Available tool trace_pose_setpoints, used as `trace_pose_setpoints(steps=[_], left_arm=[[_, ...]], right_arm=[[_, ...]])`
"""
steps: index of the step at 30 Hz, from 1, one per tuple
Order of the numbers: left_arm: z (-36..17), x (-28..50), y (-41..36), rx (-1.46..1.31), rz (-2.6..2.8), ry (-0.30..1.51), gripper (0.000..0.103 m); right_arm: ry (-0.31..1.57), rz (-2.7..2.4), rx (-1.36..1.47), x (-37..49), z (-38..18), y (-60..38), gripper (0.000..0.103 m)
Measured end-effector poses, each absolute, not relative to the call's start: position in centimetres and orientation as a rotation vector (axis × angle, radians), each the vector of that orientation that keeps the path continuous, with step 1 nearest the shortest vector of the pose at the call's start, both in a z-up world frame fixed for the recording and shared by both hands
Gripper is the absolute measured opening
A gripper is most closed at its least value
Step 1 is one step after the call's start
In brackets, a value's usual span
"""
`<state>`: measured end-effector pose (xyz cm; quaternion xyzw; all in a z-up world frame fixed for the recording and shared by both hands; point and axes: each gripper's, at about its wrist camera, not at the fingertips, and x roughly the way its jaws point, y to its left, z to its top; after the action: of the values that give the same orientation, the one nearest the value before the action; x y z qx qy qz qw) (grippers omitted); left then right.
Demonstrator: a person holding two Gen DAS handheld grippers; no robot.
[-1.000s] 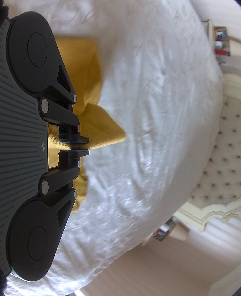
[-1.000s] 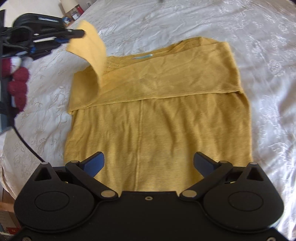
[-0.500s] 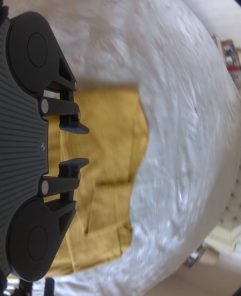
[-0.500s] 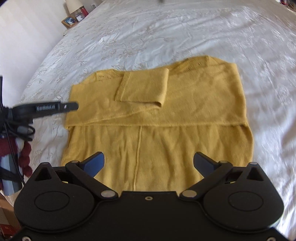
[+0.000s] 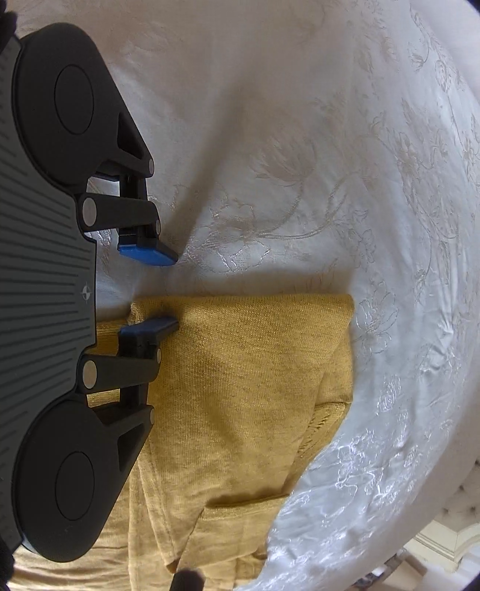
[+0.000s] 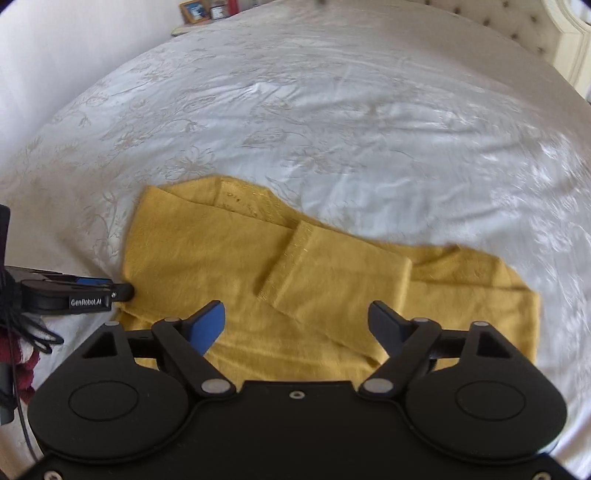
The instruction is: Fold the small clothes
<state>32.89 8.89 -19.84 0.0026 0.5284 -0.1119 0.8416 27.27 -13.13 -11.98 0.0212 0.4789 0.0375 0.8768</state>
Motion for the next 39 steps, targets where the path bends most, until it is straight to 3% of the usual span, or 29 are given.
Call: trace_pose_setpoints(steps=[2, 8, 10, 11, 19, 27, 31, 32, 34, 39], left_arm=[[-19.9, 32.9, 9.1, -0.009, -0.24, 1.114, 0.032], [-20.1, 33.0, 9.2, -0.025, -0.24, 1.108, 0.032], [-20.0, 33.0, 9.1, -0.025, -0.236, 1.109, 0.032], [-20.0, 33.0, 9.1, -0.025, -0.234, 1.11, 0.032], [-20.1, 33.0, 9.1, -0.022, -0.231, 1.104, 0.032], [-20.0, 32.9, 8.9, -0.015, -0.225, 1.108, 0.032], [-20.0, 33.0, 8.9, -0.012, -0.23, 1.113, 0.032], [-20.0, 33.1, 8.9, -0.011, -0.232, 1.115, 0.032], [-19.9, 33.2, 8.9, -0.002, -0.24, 1.119, 0.032], [-18.9, 31.9, 9.4, 0.014, -0.309, 1.092, 0.033]], right_arm=[[1.013, 0.103, 0.029, 28.5, -12.9, -12.4, 0.078], [1.113, 0.09, -0.072, 30.9, -16.6, -10.9, 0.046], [1.105, 0.074, -0.078, 30.7, -16.7, -11.5, 0.017], [1.088, 0.074, -0.061, 30.4, -16.4, -12.0, 0.016], [0.989, -0.098, 0.228, 26.2, -12.4, -21.2, 0.016], [1.09, -0.25, 0.379, 23.5, -15.5, -28.2, 0.02], [1.097, -0.267, 0.445, 22.9, -16.4, -29.7, 0.031], [1.087, -0.266, 0.479, 22.7, -16.5, -30.0, 0.037], [1.064, -0.262, 0.532, 22.4, -16.6, -30.5, 0.064], [1.056, -0.251, 0.6, 22.5, -17.2, -30.9, 0.067]])
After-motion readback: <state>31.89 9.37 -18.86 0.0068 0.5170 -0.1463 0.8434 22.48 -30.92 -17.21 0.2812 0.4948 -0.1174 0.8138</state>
